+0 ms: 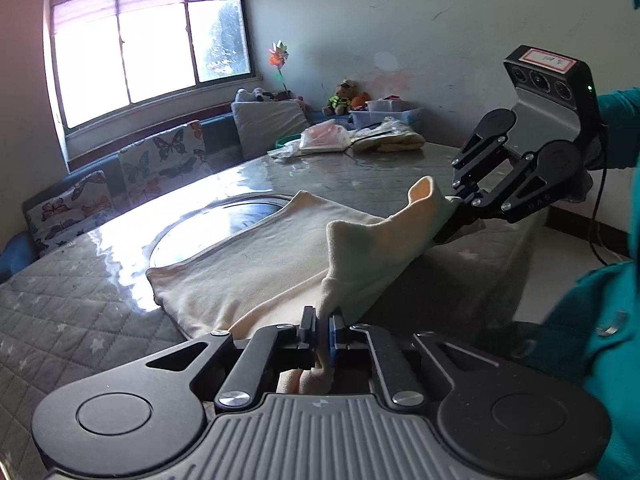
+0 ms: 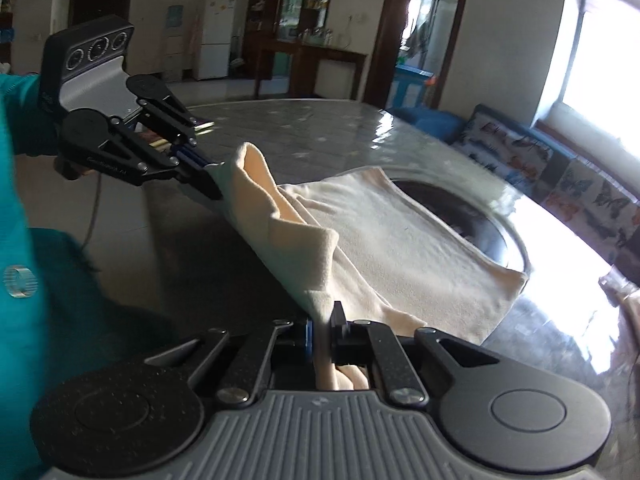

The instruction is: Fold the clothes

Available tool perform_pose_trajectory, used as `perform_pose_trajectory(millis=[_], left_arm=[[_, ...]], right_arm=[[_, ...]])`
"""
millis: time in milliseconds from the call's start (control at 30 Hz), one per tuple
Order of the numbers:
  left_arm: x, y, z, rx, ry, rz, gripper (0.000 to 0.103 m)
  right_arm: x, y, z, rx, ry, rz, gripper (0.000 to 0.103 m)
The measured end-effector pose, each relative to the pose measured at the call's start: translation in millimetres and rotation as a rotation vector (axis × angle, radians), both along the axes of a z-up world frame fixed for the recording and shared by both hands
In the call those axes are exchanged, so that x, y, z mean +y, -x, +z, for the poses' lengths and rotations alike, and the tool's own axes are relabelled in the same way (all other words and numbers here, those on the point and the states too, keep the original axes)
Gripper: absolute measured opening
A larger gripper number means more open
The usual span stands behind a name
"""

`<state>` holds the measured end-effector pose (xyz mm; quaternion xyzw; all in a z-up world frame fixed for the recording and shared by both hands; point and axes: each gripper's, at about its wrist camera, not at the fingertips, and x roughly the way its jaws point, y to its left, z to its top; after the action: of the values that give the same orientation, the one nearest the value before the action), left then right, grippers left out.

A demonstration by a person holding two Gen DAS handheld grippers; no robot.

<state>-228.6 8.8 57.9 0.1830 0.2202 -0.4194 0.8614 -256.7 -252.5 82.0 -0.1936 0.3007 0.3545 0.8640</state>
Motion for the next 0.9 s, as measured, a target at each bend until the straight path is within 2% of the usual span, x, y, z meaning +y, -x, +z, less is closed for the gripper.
perform_pose_trajectory(millis=[100,200,367,633,767,900], left_arm=[[4.2,10.0,5.2,0.016,0.002,-0.014,0.007],[1.6,6.0,8.3,-0.007,0.006,-0.007,0.007],[-2.9,-17.9,15.2,-0.052,0.018,0.016,0.007],[-13.3,-94.6,13.2,-0.066,0.035,0.066,0.007],[-23.2,-142.5,1.5,-0.045,0.015,0.098,0.006],[-29.2,-177.3,-17.5,-0.007,-0.006,0.148,0.007]], right_arm=[[2.7,10.9,8.2,0.031,-0.001,0.005,0.006],[3.7,8.5,13.0,0.03,0.001,-0.01,0.005],[-3.0,-20.0,25.4,0.006,-0.028,-0.056,0.005],[-9.6,-96.1,34.4,-0.022,-0.055,-0.09,0.004],[-9.8,-145.6,23.8,-0.001,-0.049,-0.112,0.004],[-5.4,-192.8,-0.5,0.031,-0.036,-0.146,0.004]])
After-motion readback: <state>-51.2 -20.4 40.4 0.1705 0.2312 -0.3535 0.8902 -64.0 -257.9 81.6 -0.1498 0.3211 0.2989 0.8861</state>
